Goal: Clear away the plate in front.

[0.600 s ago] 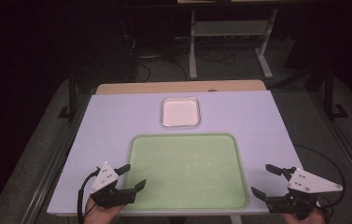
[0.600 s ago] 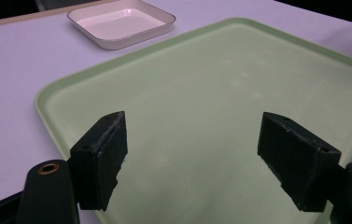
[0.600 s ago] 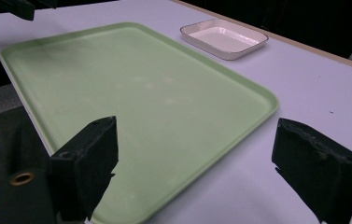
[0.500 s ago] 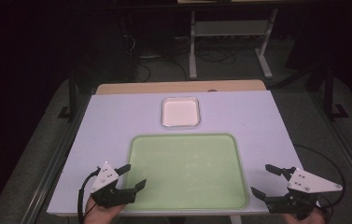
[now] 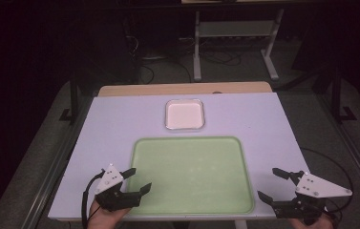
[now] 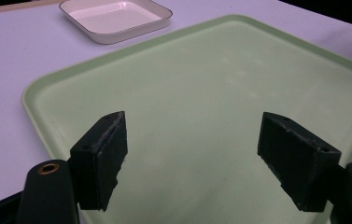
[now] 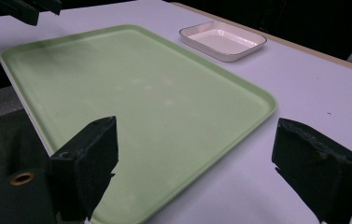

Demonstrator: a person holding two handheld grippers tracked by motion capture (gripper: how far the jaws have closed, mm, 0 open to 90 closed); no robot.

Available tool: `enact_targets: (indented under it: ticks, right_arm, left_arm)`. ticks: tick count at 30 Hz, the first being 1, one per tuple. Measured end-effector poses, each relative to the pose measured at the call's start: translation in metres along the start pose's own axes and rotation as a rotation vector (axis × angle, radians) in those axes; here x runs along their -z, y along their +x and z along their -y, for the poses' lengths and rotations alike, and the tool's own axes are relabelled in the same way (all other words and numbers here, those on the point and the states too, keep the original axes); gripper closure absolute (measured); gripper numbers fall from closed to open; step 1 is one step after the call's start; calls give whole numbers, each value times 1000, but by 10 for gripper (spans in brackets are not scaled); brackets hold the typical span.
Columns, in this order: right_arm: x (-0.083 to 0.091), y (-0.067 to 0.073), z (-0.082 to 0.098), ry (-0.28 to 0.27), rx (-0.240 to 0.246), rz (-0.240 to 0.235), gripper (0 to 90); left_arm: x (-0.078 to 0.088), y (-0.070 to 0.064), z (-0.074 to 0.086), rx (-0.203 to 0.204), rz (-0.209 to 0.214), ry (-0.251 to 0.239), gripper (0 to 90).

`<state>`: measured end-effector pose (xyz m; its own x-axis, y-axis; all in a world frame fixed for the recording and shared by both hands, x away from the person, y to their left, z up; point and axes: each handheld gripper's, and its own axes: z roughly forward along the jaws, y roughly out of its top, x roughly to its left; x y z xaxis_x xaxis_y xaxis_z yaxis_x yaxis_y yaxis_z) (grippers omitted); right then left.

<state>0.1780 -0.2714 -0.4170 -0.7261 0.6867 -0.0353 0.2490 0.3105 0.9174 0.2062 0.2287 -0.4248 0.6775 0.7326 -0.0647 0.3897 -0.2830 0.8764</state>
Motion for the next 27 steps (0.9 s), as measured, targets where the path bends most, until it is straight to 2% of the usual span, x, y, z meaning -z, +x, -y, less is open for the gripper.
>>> enact_targets:
  ticks: [6, 7, 8, 11, 12, 15, 27]
  right_arm:
    - [1, -1, 0, -4, -6, 7, 136]
    - [2, -1, 0, -4, -5, 9, 136]
    - [1, -2, 0, -5, -8, 9, 136]
    - [1, -3, 0, -7, -11, 9, 136]
    - [2, -3, 0, -8, -12, 13, 136]
    - [3, -4, 0, -12, -11, 16, 136]
    - [3, -7, -1, -19, -14, 15, 136]
  left_arm:
    - [-3, 1, -3, 5, 13, 9, 237]
    - [-3, 1, -4, 13, 23, 5, 241]
    - [-3, 4, -8, 25, 54, -15, 236]
    - [-4, 5, -13, 20, 36, -9, 229]
    - [-7, 7, -16, 24, 55, -9, 225]
    - [-10, 6, -18, 11, 47, 0, 221]
    - [-27, 3, -28, -17, 63, 24, 203]
